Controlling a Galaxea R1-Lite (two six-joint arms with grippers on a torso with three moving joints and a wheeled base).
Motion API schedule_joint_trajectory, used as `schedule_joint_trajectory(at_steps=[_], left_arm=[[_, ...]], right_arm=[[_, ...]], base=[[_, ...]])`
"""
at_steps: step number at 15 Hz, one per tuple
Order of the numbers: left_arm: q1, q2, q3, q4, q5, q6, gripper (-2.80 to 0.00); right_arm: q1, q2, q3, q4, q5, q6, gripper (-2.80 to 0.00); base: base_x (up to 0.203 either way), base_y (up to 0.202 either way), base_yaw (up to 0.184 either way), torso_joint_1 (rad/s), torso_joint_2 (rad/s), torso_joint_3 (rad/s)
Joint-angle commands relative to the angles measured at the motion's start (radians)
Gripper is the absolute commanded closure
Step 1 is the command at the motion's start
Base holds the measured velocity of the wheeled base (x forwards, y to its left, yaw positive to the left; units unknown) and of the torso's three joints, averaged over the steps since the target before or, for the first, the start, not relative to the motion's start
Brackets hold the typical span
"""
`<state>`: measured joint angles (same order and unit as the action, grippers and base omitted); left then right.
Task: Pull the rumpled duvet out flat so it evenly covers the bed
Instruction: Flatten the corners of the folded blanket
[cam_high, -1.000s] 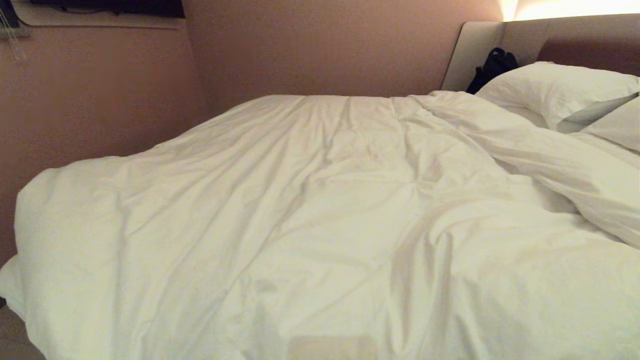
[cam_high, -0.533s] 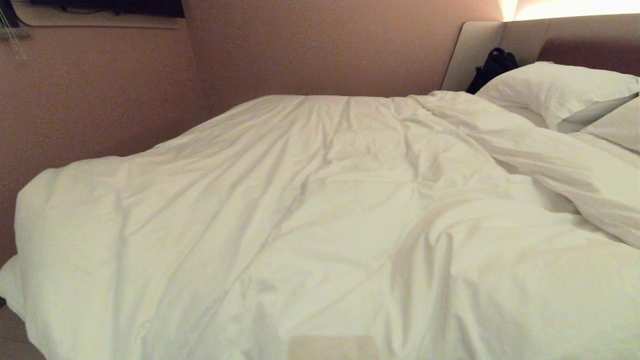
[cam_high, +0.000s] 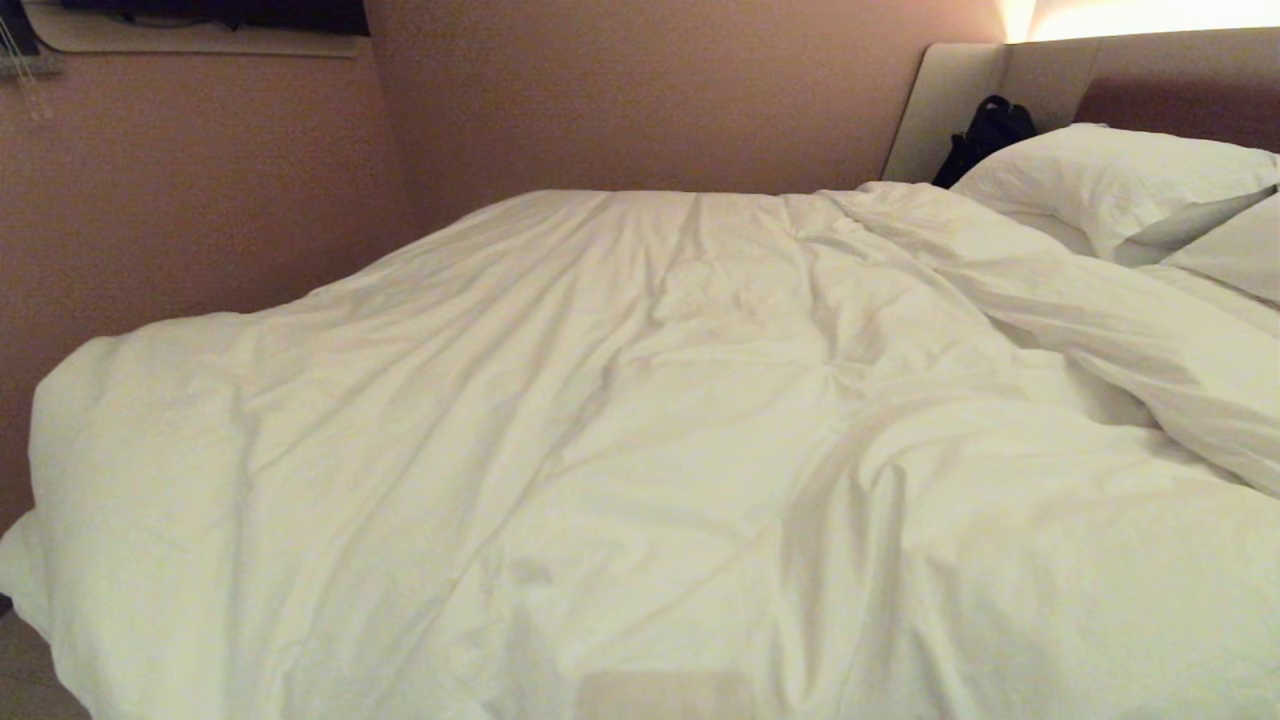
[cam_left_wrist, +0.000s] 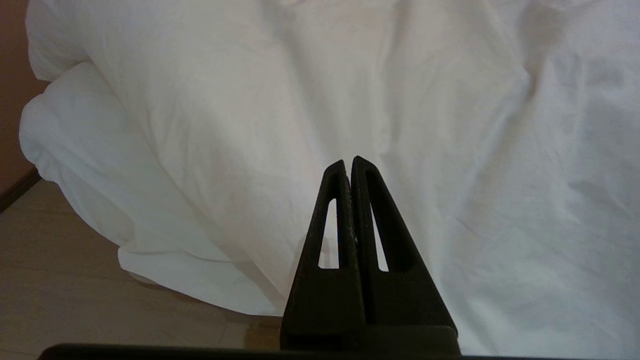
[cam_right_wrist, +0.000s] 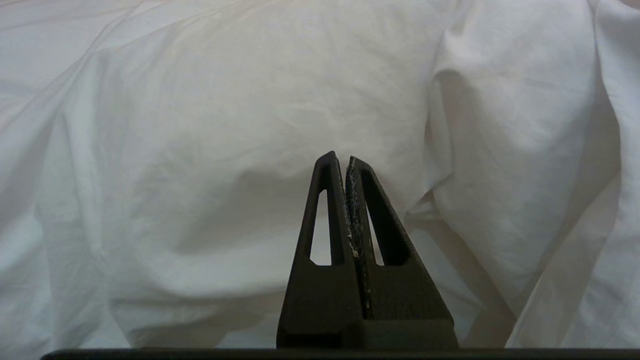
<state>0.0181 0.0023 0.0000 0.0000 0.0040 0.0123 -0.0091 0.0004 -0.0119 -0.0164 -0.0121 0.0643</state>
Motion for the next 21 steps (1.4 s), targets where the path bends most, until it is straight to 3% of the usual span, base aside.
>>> schedule_joint_trajectory(at_steps=[1, 18, 21], left_arm=[[0.0, -0.001, 0.0, -0.001, -0.001, 0.005, 0.0], [0.0, -0.001, 0.0, -0.002, 0.007, -0.002, 0.0], [0.0, -0.001, 0.0, -0.002, 0.006, -0.001, 0.0]], right_arm=[[0.0, 0.0, 0.0, 0.0, 0.0, 0.0, 0.0], [0.0, 0.0, 0.0, 0.0, 0.0, 0.0, 0.0], [0.0, 0.0, 0.001, 0.0, 0.0, 0.0, 0.0]], base=[[0.0, 0.0, 0.0, 0.0, 0.0, 0.0], [0.0, 0.0, 0.0, 0.0, 0.0, 0.0], [-0.155, 0.0, 0.0, 0.008, 0.0, 0.002]])
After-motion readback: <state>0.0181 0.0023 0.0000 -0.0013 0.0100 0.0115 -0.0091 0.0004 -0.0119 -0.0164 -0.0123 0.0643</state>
